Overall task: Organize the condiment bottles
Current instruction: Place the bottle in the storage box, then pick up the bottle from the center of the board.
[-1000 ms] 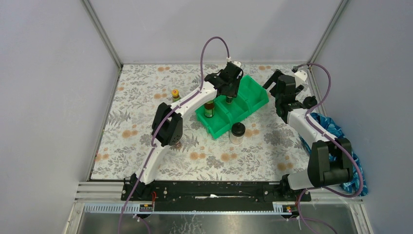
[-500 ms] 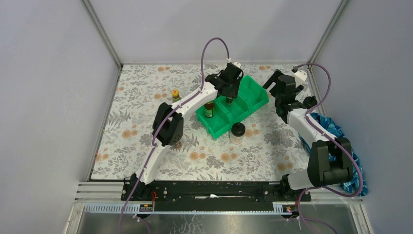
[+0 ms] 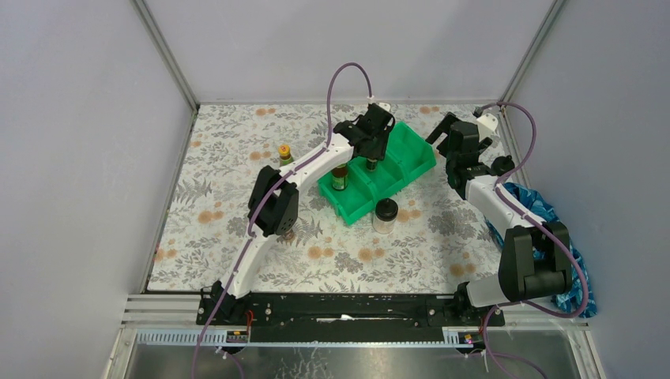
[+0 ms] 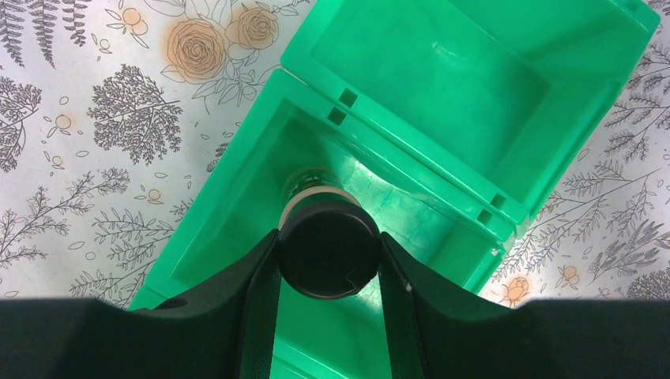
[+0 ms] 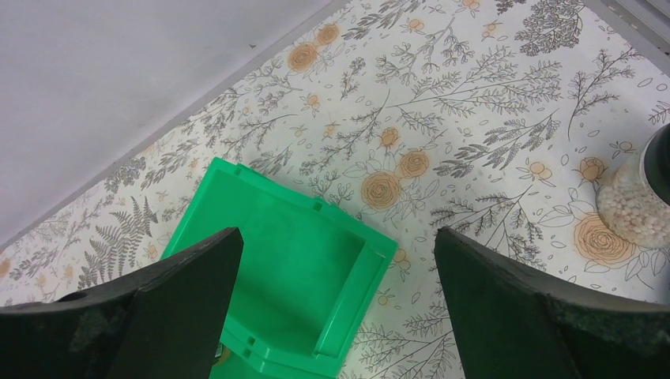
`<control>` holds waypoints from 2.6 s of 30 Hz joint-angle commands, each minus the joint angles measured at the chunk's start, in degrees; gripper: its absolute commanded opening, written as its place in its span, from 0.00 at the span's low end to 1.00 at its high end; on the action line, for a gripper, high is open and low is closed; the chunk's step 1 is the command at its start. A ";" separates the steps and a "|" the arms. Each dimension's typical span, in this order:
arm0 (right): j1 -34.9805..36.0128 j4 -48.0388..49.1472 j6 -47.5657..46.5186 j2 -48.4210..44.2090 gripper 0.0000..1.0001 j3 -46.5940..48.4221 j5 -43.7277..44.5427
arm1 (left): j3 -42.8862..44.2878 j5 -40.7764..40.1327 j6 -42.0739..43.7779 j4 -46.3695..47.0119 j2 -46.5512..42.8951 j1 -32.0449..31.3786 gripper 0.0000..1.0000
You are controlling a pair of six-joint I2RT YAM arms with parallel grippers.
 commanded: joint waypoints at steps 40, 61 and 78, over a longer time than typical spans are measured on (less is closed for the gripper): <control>-0.29 2.73 0.22 -0.04 1.00 0.78 1.25 | -1.55 -1.90 -1.16 2.20 0.70 0.47 0.66; -0.23 -2.37 -1.98 -4.34 0.98 3.24 -4.24 | -13.62 -11.99 18.17 22.71 -24.45 -10.20 0.66; 3.70 -16.95 -11.58 -22.23 0.92 9.01 -26.82 | -66.72 -49.47 21.26 54.57 -68.33 -36.58 0.67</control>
